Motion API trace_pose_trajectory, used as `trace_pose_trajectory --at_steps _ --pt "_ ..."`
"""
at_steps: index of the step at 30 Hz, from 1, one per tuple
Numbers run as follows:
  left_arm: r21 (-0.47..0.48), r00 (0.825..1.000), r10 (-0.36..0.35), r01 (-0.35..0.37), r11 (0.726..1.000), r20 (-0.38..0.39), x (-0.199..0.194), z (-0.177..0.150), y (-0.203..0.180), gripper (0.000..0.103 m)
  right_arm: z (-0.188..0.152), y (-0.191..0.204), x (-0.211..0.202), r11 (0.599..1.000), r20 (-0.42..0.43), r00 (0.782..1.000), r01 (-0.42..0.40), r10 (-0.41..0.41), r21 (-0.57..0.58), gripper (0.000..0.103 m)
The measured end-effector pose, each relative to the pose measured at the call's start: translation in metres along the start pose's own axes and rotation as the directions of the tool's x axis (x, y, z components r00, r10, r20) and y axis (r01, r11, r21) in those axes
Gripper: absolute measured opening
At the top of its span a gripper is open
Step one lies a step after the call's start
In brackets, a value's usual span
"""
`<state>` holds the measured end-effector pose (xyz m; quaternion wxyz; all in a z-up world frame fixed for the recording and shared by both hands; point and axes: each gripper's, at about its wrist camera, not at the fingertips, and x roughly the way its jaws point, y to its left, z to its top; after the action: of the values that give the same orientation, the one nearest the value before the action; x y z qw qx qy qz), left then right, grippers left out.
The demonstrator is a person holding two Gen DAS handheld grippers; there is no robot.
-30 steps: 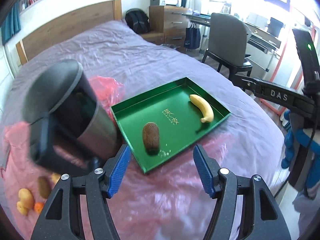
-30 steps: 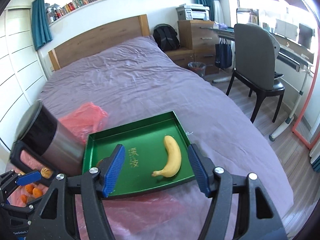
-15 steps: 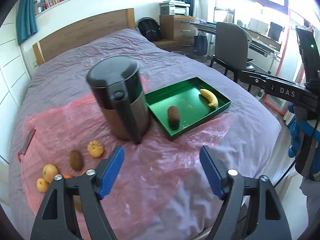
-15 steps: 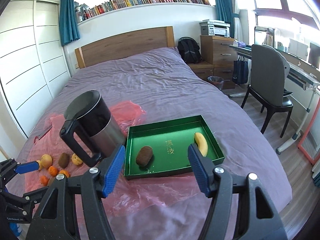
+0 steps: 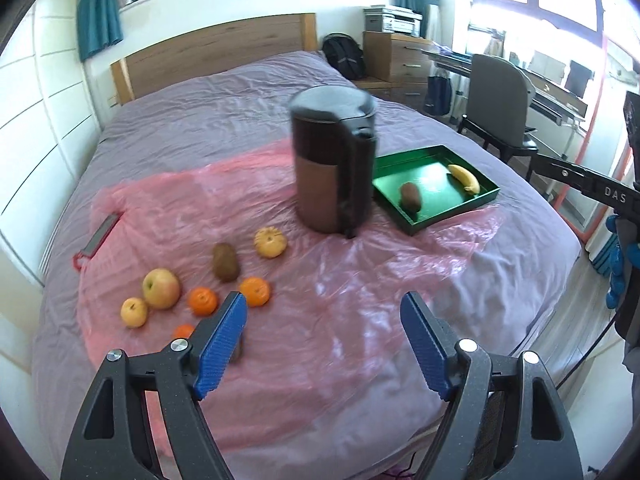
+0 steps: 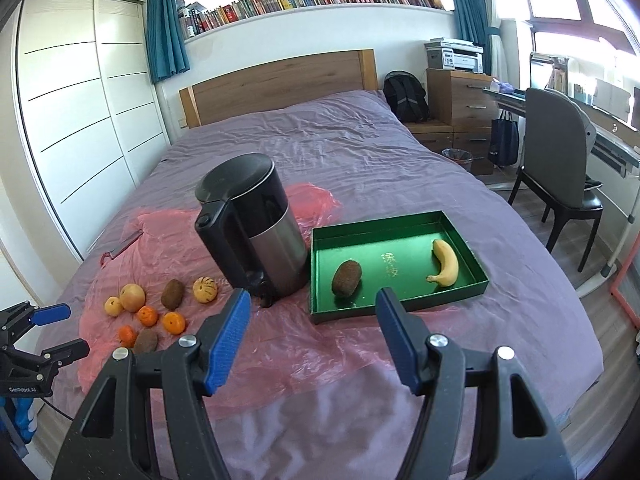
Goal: Organize fruits
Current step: 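Withdraw both tools from the tray back over the remaining fruit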
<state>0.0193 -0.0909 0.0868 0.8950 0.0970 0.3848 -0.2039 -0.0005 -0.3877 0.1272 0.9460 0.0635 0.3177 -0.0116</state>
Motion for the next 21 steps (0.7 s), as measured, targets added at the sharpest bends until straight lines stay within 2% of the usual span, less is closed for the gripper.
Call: trace_pose_trajectory --at_steps 12,21 --pt "-0.166 0.995 0.095 -0.097 0.981 -0.022 -0.019 -0.072 0.103 0.074 -0.018 0.091 0.017 0.989 -0.085 0.987 -0.14 0.136 -0.046 0.098" --pt "-0.261 0.989 0.133 -0.147 0.954 -0.069 -0.012 -0.124 0.154 0.074 -0.039 0.155 0.045 0.97 -0.188 0.964 -0.212 0.187 -0.122 0.098"
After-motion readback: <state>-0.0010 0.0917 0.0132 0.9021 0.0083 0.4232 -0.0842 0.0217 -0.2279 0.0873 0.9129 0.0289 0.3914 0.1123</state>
